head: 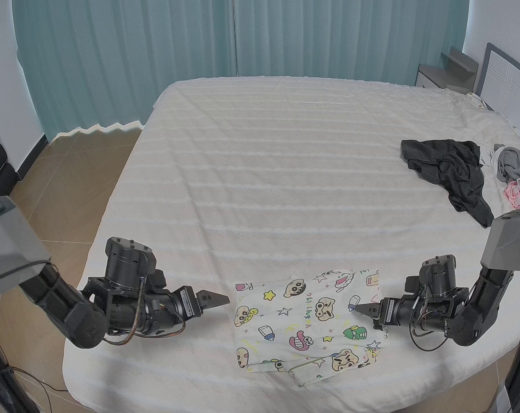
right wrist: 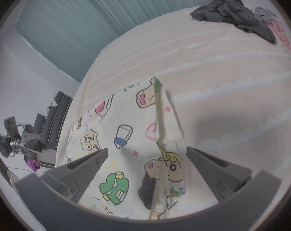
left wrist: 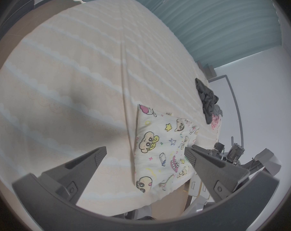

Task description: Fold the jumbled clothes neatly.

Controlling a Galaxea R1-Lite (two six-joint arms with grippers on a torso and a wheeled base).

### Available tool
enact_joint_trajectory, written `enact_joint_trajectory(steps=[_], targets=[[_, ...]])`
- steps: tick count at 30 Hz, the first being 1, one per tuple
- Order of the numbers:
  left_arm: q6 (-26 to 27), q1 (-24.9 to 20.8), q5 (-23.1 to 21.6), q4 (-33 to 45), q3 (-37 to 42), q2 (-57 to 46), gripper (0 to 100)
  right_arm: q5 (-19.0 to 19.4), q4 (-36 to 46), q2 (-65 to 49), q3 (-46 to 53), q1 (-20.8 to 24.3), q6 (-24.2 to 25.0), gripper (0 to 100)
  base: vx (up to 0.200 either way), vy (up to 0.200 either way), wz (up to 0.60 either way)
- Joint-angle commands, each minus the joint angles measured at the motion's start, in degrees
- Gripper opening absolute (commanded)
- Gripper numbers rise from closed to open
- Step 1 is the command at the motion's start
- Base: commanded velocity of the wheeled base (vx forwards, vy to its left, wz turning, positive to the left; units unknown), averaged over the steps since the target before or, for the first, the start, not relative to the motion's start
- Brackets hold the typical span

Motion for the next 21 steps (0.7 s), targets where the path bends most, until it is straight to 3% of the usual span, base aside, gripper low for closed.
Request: enact_joint_trajectory(steps=[1, 13, 21], targets=[[0.9, -1.9, 0.1, -0.2, -4.7, 10.6, 100, 2.1, -0.2, 2.9, 0.4, 0.4, -0.4, 100, 0.0, 0.0, 0.0], [3.4, -2.8, 0.4, -0.2, -8.4, 16.2, 100, 5.5, -0.6, 3.9, -0.8, 1.1, 0.4, 100, 0.0, 0.0, 0.0], [3.2, -6.4, 0.5, -0.1, -11.7, 18.1, 100, 6.7, -1.0, 3.5, -0.1, 3.7, 0.8, 100, 0.0, 0.0, 0.0]])
